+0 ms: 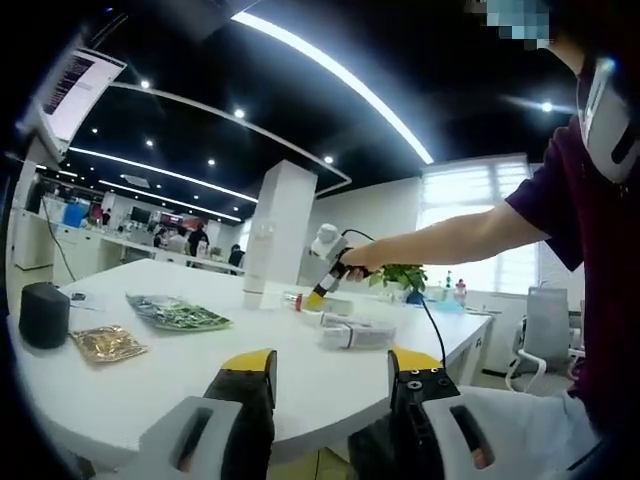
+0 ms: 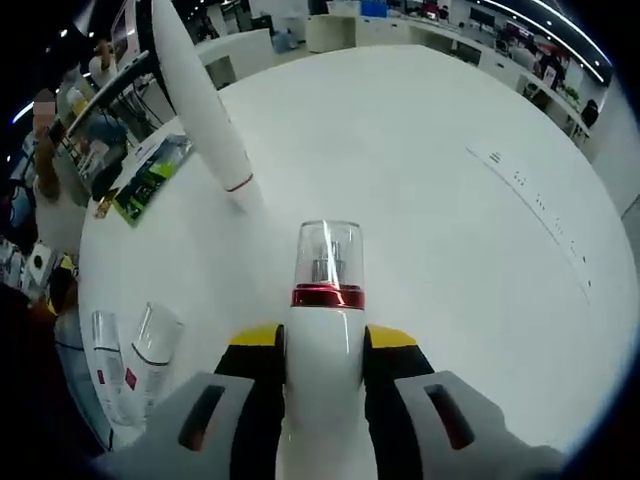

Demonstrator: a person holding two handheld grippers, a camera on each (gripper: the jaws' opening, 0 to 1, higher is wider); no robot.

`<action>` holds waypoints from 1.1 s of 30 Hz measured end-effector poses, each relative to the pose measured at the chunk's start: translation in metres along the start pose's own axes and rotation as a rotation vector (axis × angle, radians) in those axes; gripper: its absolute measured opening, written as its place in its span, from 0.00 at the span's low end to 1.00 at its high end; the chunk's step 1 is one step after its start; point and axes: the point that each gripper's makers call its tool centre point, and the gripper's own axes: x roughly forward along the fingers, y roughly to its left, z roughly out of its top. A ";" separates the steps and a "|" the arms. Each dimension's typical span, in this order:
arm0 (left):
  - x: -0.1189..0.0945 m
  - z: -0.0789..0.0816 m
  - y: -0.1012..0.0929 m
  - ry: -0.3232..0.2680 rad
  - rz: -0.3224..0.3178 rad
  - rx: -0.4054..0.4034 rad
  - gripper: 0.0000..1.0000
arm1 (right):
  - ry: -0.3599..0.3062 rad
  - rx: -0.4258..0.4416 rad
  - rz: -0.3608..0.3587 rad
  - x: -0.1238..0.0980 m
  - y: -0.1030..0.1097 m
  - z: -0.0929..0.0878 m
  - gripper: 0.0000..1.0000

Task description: Arrange the skincare products in the storage area until every visible bottle or jar stands upright without overlapping.

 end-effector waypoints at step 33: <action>-0.050 0.012 0.024 -0.055 0.190 0.006 0.45 | -0.120 0.029 0.006 -0.013 -0.012 0.013 0.25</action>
